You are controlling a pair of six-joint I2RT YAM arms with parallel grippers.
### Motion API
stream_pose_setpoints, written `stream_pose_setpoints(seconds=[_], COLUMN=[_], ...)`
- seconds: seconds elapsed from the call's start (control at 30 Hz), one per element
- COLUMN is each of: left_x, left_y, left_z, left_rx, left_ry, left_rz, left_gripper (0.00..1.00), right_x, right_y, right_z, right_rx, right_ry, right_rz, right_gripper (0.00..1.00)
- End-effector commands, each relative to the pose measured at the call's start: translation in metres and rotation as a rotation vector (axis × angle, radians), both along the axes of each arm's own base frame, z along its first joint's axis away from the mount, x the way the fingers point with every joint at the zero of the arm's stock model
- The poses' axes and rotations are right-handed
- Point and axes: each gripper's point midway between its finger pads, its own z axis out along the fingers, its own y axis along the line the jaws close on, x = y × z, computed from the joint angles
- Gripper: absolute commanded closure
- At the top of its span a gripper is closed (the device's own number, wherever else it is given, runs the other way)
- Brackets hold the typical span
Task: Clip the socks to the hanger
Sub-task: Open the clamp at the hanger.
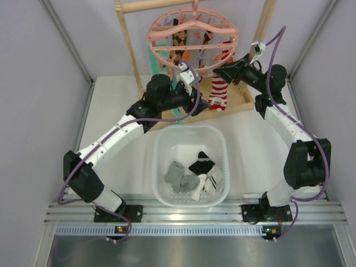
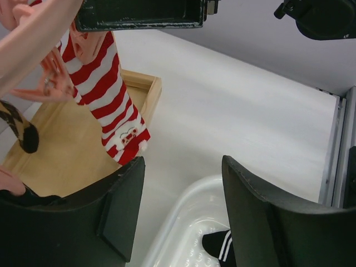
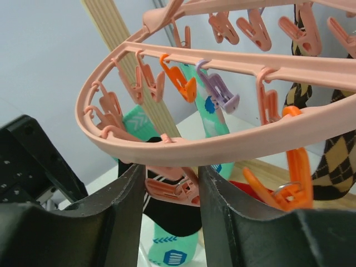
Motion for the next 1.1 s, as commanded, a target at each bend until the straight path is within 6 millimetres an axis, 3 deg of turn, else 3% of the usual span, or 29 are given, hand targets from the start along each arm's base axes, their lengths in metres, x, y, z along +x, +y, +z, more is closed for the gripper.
stream_pose_setpoints(seconds=[0.0,0.3,0.37,0.6,0.77,0.97,1.07], left_x=[0.008,0.025,0.032,0.058,0.070,0.072,0.054], left_y=[-0.004,-0.002,-0.002,-0.001,-0.002,-0.005,-0.010], left_z=[0.031,0.048,0.046,0.072,0.076,0.083,0.085], left_rx=[-0.070,-0.084,-0.073,-0.062,-0.051,-0.078,-0.097], left_ry=[-0.068,-0.111,-0.127,-0.288,-0.359,-0.402,-0.429], left_rz=[0.010,0.061,0.081,0.152,0.173,0.174,0.081], left_gripper=[0.37,0.37,0.36,0.30,0.29,0.30,0.37], right_x=[-0.009,-0.036,-0.040,-0.046,-0.048,-0.049,-0.049], right_y=[0.003,0.006,0.005,0.004,0.005,0.005,0.004], right_z=[0.042,0.058,0.058,0.061,0.061,0.061,0.060], right_rx=[0.020,0.080,0.083,0.116,0.137,0.137,0.131], right_ry=[-0.158,-0.134,-0.122,-0.052,-0.020,-0.005,-0.003], right_rz=[0.041,0.116,0.117,0.121,0.134,0.141,0.134], right_gripper=[0.63,0.99,1.00,1.00,1.00,1.00,1.00])
